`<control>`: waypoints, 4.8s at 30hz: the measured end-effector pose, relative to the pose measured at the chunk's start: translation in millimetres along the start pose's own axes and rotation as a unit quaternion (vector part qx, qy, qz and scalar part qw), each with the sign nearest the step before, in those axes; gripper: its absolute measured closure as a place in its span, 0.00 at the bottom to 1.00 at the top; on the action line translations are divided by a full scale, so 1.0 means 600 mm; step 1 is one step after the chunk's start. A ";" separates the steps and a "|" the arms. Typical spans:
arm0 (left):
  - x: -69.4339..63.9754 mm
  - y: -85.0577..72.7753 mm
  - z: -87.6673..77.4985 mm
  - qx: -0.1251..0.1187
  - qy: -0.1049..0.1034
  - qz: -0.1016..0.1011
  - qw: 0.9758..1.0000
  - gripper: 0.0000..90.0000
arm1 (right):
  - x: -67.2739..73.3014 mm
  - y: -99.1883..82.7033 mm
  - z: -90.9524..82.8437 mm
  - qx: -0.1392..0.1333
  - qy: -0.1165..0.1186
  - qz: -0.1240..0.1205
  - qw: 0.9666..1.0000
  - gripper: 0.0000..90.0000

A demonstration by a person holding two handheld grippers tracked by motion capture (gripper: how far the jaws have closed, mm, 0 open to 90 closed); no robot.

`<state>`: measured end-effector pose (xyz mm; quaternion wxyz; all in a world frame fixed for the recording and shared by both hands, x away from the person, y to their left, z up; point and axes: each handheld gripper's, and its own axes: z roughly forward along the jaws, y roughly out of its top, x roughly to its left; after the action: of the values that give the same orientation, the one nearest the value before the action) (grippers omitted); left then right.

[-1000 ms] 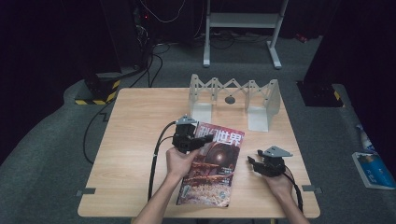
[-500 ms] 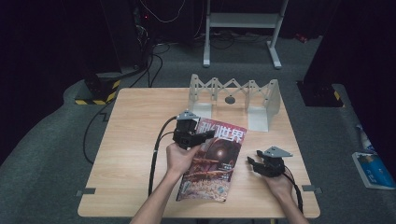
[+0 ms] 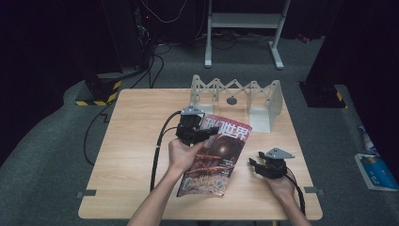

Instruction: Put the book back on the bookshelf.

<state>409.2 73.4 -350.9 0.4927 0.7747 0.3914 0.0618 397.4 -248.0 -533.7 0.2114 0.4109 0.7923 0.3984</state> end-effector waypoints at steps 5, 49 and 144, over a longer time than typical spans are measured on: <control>-0.003 0.010 -0.002 0.002 0.004 0.010 1.000 0.93 | 0.000 0.000 0.000 0.000 0.000 0.000 1.000 0.51; 0.007 0.117 -0.023 0.074 0.075 0.047 0.993 0.93 | 0.001 0.000 0.000 0.000 -0.001 -0.007 1.000 0.50; 0.136 0.199 -0.022 0.040 0.191 -0.075 0.978 0.93 | 0.003 -0.001 0.000 0.001 0.000 -0.007 1.000 0.49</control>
<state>523.6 112.7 -271.0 0.3804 0.7364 0.5373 0.1561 396.2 -246.7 -534.1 0.2139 0.4055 0.7955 0.3963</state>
